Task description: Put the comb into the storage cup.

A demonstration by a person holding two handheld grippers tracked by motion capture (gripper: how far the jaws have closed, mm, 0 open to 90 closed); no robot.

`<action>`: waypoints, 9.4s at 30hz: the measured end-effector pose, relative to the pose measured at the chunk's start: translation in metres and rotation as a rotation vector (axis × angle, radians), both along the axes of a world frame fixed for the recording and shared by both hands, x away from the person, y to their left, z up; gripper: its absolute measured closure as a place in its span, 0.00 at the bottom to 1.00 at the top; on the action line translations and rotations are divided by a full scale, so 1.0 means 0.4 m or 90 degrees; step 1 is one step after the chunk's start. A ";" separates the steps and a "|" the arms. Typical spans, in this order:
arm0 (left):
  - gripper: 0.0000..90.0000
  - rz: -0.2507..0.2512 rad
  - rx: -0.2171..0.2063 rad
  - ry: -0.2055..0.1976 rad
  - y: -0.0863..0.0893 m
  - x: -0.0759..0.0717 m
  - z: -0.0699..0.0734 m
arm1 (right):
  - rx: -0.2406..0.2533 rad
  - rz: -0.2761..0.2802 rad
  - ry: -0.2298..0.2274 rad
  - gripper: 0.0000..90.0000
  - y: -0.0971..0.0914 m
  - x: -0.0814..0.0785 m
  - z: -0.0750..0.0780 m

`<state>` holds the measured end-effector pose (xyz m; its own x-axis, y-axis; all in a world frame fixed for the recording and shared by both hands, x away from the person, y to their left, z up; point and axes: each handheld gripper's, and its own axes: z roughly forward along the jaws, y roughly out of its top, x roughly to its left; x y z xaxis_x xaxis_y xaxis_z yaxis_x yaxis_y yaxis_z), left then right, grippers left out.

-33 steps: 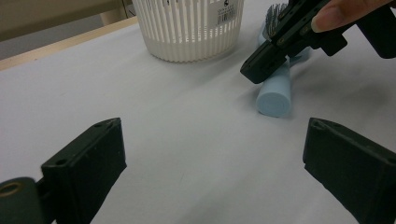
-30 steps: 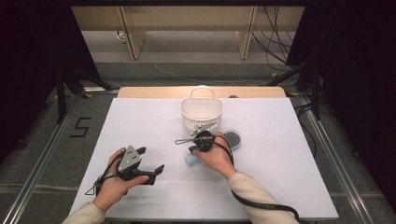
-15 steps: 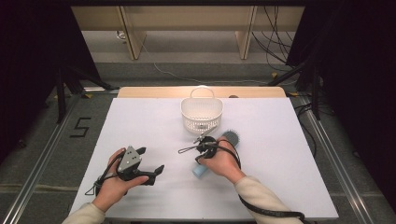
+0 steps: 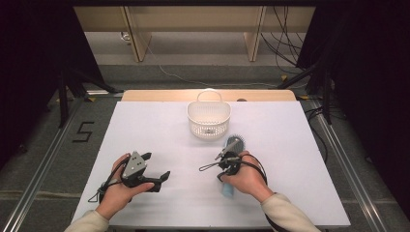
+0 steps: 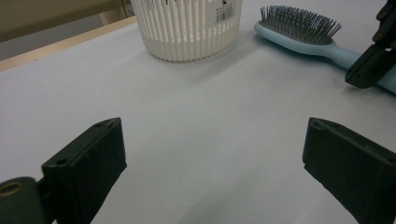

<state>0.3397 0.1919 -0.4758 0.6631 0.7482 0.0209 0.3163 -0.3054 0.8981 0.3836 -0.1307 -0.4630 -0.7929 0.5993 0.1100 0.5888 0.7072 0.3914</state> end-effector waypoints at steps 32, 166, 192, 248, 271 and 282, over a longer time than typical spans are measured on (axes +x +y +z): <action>0.06 0.001 0.003 0.002 -0.002 0.000 -0.001 | -0.019 -0.169 -0.005 1.00 -0.283 -0.043 0.005; 0.07 0.002 -0.007 0.008 -0.001 0.006 -0.004 | -0.040 0.010 -0.070 0.30 -0.272 0.122 0.017; 0.07 0.002 -0.011 0.009 -0.001 0.006 -0.003 | -0.123 0.029 -0.015 0.43 -0.217 0.150 0.008; 0.08 0.002 -0.013 0.007 -0.001 0.004 -0.002 | -0.145 0.069 0.005 0.78 -0.190 0.136 0.019; 0.08 0.002 -0.013 0.008 0.000 0.005 -0.002 | -0.111 0.089 -0.011 0.79 -0.211 0.129 0.018; 0.08 0.004 -0.014 0.006 0.001 0.005 -0.001 | -0.069 0.087 -0.027 0.79 -0.234 0.118 0.027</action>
